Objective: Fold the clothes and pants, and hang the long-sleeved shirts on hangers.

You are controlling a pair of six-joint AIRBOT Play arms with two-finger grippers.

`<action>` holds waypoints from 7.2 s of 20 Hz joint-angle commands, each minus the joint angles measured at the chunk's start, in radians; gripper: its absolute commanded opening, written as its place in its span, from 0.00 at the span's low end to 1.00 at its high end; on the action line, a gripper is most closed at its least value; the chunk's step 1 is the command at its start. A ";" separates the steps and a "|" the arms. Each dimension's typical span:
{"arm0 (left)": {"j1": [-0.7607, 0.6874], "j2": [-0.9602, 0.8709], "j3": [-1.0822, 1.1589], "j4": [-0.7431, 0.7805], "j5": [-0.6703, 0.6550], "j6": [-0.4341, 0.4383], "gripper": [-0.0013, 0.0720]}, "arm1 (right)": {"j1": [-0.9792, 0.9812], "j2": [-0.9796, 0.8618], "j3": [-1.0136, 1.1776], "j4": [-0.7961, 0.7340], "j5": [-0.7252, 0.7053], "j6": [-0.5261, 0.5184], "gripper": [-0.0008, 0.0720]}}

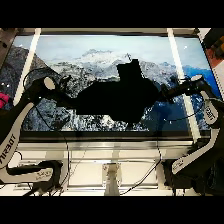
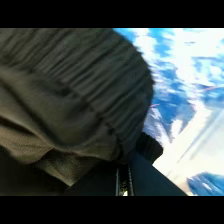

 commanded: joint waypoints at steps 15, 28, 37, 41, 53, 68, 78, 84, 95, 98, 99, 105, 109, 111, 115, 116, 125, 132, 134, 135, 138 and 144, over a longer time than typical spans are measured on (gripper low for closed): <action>0.053 0.112 0.000 0.001 0.188 0.000 0.02 | -0.093 0.224 0.683 -0.035 -0.384 0.033 0.03; 0.045 -0.014 -0.024 -0.526 0.033 0.235 0.02 | -0.095 0.235 0.621 -0.375 -0.254 0.067 0.03; 0.044 -0.216 -0.024 -0.601 0.141 0.209 0.59 | -0.095 0.235 0.621 -0.351 -0.216 0.066 0.04; 0.044 -0.237 -0.024 -0.598 0.148 0.182 0.56 | -0.095 0.235 0.621 -0.337 -0.212 0.066 0.03; 0.047 -0.219 0.009 -0.727 0.154 0.229 0.02 | -0.106 0.235 0.621 -0.357 -0.230 0.064 0.04; 0.570 0.127 0.256 -1.176 0.434 0.311 0.02 | -0.003 0.195 0.619 0.090 -1.144 0.319 0.03; 0.634 0.119 0.326 -0.494 0.191 0.256 0.02 | -0.133 0.195 0.619 0.006 -0.639 0.319 0.04; 0.618 0.117 0.287 -0.051 -0.074 0.220 0.02 | -0.232 0.196 0.581 -0.465 -0.140 0.319 0.04; 0.583 0.121 -0.062 -0.073 -0.007 0.261 0.02 | -0.200 0.196 0.525 -0.455 -0.102 0.312 0.04; 0.583 0.124 -0.062 -0.141 0.087 0.243 0.02 | -0.167 0.196 0.525 -0.398 -0.253 0.317 0.04; 0.583 0.124 -0.062 -0.161 0.114 0.242 0.02 | -0.153 0.196 0.525 -0.398 -0.309 0.340 0.03; 0.583 0.124 -0.001 -0.232 0.261 0.197 0.02 | -0.130 0.196 0.525 -0.400 -0.568 0.591 0.03; 0.583 0.124 0.107 -0.306 0.304 0.198 0.02 | -0.130 0.198 0.525 -0.422 -0.571 0.590 0.03; 0.583 0.125 0.189 -0.407 0.371 0.202 0.02 | -0.130 0.199 0.539 -0.412 -0.594 0.577 0.03; 0.583 0.125 0.336 -0.459 0.543 0.202 0.02 | -0.130 0.200 0.634 -0.321 -0.675 0.402 0.03; 0.583 0.125 0.352 -0.463 0.575 0.201 0.02 | -0.130 0.204 0.647 -0.283 -0.701 0.336 0.03; 0.568 0.029 0.362 -0.433 0.556 0.201 0.02 | -0.130 0.199 0.578 -0.386 -0.572 0.276 0.04; 0.568 -0.113 0.362 -0.433 0.497 0.201 0.59 | -0.156 0.173 0.578 -0.462 -0.538 0.321 0.74; 0.568 -0.110 0.363 -0.434 0.491 0.201 0.59 | -0.167 0.173 0.578 -0.467 -0.442 0.319 0.69; 0.568 -0.106 0.363 -0.434 0.469 0.201 0.55 | -0.174 0.173 0.578 -0.466 -0.353 0.307 0.60; 0.568 -0.098 0.363 -0.488 0.333 0.202 0.02 | -0.184 0.158 0.578 -0.470 -0.042 0.196 0.35; 0.445 -0.051 0.362 -0.457 0.119 0.341 0.02 | -0.206 0.104 0.474 -0.348 0.278 0.173 0.04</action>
